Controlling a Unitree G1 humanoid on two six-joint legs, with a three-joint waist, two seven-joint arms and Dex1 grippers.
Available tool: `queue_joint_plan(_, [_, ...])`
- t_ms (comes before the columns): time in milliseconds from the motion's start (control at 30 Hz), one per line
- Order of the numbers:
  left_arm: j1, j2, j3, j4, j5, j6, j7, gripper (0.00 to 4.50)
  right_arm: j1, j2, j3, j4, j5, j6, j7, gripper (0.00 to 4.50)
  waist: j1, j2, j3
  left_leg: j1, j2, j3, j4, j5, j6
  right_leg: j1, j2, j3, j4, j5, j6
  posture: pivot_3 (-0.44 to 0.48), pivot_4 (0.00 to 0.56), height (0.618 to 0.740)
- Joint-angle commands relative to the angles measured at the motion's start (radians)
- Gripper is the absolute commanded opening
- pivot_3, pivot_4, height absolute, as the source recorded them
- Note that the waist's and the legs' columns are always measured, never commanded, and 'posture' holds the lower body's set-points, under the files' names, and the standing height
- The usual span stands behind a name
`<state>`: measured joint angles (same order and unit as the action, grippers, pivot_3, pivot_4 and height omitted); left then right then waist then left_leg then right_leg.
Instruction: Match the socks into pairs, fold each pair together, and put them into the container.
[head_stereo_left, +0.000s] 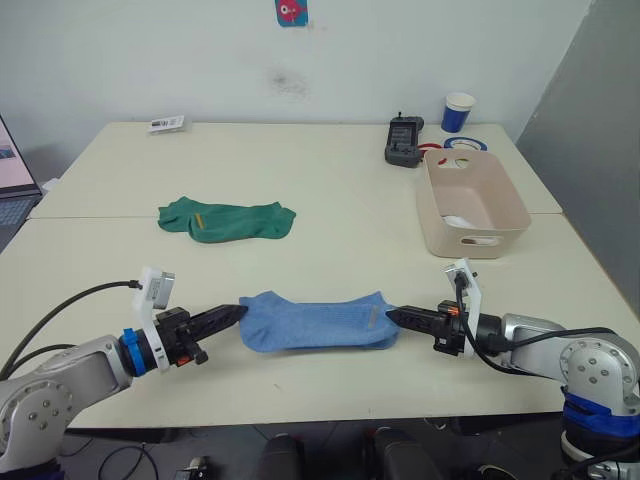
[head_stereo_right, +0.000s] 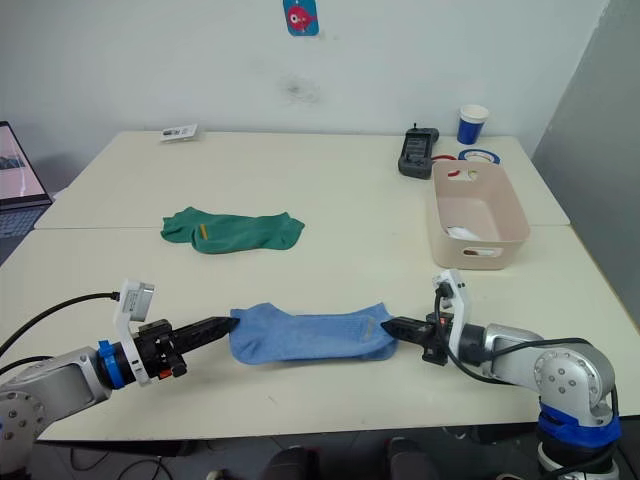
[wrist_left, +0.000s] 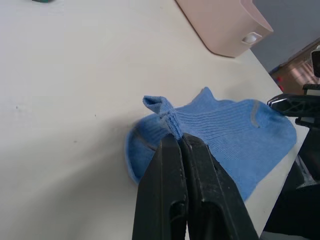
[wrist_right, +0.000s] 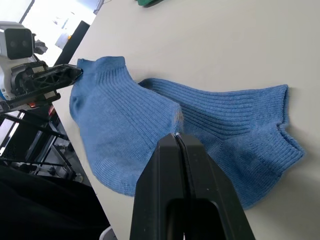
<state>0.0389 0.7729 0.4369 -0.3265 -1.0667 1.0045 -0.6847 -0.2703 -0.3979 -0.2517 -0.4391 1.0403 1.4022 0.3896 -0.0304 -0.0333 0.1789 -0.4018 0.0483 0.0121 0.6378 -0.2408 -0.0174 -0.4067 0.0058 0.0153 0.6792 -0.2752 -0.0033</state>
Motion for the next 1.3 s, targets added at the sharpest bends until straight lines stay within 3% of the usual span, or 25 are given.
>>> queue_joint_plan(33, [-0.05,0.01,-0.03,-0.001,0.024,-0.034,-0.034,0.02,-0.028,-0.002,-0.015,-0.016,0.026,-0.009,-0.034,0.0,0.0,0.0,0.0,0.0,0.0,0.0,0.0,0.0,0.0,0.0,0.0,0.0,0.0,0.0,0.0,0.0,0.15,0.74])
queue_joint_plan(200, [-0.095,0.012,-0.075,-0.01,0.037,-0.024,-0.056,0.02,-0.045,-0.018,-0.019,0.003,-0.014,-0.049,-0.042,0.0,0.0,0.0,0.0,0.0,0.0,0.0,-0.001,0.0,0.0,0.0,0.0,0.0,0.0,0.0,0.0,0.0,0.15,0.74])
queue_joint_plan(400, [0.037,0.008,-0.076,-0.115,0.021,-0.013,-0.074,0.02,-0.133,-0.076,0.056,0.135,-0.144,-0.171,0.013,0.0,-0.009,0.0,0.0,0.0,0.0,0.002,-0.003,0.0,0.0,-0.002,0.0,0.002,-0.001,0.0,0.0,0.0,0.15,0.74])
queue_joint_plan(633, [0.177,-0.152,-0.122,-0.307,0.005,-0.05,0.093,0.02,-0.247,-0.086,0.211,0.32,-0.289,-0.307,0.128,0.0,-0.002,0.0,0.0,0.001,0.0,0.002,-0.004,0.0,0.0,-0.001,0.0,0.002,-0.001,0.0,0.0,0.0,0.15,0.74])
queue_joint_plan(767, [0.218,-0.207,-0.146,-0.33,0.042,-0.088,0.14,0.02,-0.309,-0.067,0.291,0.417,-0.349,-0.366,0.214,0.0,-0.001,0.0,0.0,0.001,0.0,0.002,-0.004,0.0,0.0,-0.001,0.0,0.002,0.0,0.0,0.0,0.0,0.15,0.74])
queue_joint_plan(1033, [0.265,-0.182,-0.267,-0.305,0.174,-0.148,0.092,0.02,-0.364,-0.035,0.374,0.492,-0.448,-0.446,0.289,0.0,-0.001,0.0,0.0,0.001,0.0,0.002,-0.004,0.0,0.0,-0.001,0.001,0.002,0.0,0.0,0.0,0.0,0.15,0.74])
queue_joint_plan(1133, [0.255,-0.169,-0.252,-0.291,0.16,-0.146,0.069,0.62,-0.356,-0.036,0.359,0.476,-0.459,-0.455,0.294,0.59,-0.001,0.0,0.0,0.001,0.0,0.002,-0.004,0.0,0.0,-0.001,0.001,0.002,0.0,0.0,0.0,0.0,0.15,0.74])
queue_joint_plan(1300, [0.218,-0.06,-0.185,-0.241,0.142,-0.14,-0.042,2.1,-0.32,-0.06,0.272,0.395,-0.441,-0.42,0.263,2.21,-0.001,0.0,0.0,0.001,0.0,0.001,-0.004,0.0,0.0,-0.001,0.001,0.001,0.0,0.0,0.0,0.0,0.15,0.74])
